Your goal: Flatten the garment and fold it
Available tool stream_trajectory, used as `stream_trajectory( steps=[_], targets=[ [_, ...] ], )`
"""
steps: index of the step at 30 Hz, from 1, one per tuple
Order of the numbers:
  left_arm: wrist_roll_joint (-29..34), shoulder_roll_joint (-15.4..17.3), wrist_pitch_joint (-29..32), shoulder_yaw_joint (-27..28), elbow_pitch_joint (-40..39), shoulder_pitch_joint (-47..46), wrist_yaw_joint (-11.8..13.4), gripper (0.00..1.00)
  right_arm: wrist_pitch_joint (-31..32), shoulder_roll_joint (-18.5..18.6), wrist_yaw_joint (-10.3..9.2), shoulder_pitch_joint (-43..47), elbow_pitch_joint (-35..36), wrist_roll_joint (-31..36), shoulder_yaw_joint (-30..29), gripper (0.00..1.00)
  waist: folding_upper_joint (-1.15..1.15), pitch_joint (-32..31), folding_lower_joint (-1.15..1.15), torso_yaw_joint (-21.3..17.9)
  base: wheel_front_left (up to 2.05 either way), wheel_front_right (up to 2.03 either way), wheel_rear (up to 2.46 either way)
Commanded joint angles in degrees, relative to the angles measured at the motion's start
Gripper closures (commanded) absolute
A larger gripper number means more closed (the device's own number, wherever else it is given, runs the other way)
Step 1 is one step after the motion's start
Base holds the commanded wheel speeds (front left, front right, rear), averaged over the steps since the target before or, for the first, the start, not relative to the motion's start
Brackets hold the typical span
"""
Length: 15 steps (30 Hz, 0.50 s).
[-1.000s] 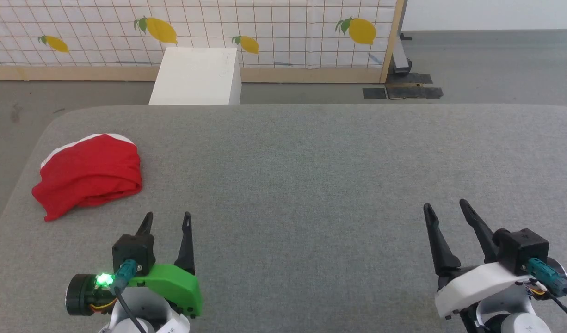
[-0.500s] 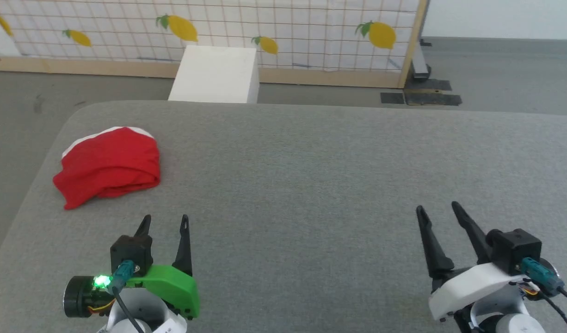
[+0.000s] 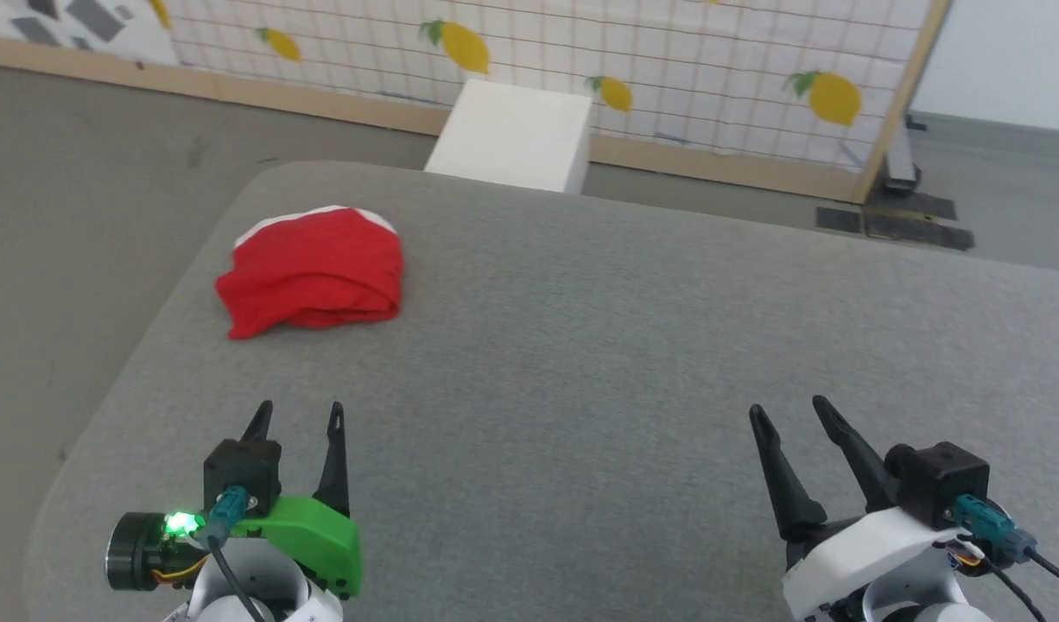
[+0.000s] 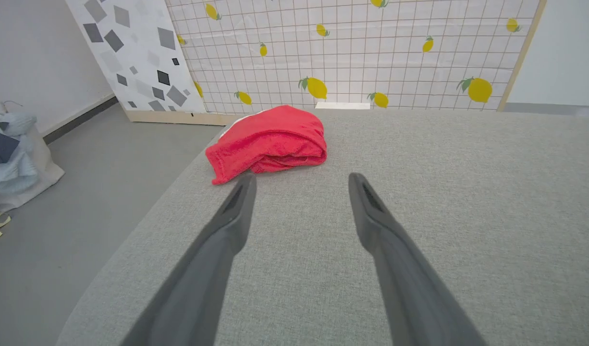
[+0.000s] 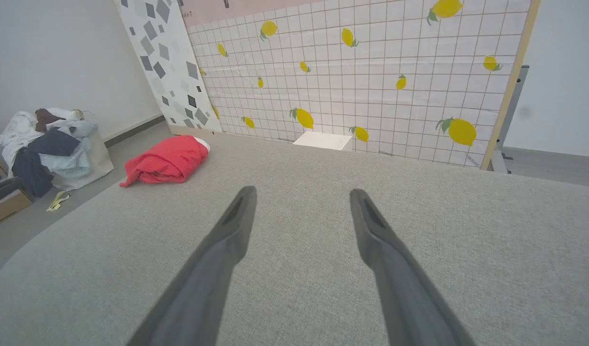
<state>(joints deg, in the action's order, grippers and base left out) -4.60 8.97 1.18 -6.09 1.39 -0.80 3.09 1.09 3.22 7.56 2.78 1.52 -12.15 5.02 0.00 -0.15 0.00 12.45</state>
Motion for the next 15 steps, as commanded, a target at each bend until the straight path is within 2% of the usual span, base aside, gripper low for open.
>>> stream_trajectory(
  steps=[1, 15],
  targets=[
    [0.52, 0.33, -0.10, 0.02, -0.09, -0.13, 0.30, 0.00, 0.17, 0.09, -0.08, 0.99, 0.26, -0.30, 0.00, 0.00, 0.00, -0.30, 0.00, 2.96, 0.00, 0.00, 0.00],
    [0.79, 0.85, -0.81, -1.20, -0.20, -0.52, 0.65, 0.00, 0.54, -0.22, -0.08, 2.53, 0.17, 0.36, 0.50, 0.00, 0.00, -0.60, 0.00, 8.58, 0.00, 0.00, 0.00]
  ],
)
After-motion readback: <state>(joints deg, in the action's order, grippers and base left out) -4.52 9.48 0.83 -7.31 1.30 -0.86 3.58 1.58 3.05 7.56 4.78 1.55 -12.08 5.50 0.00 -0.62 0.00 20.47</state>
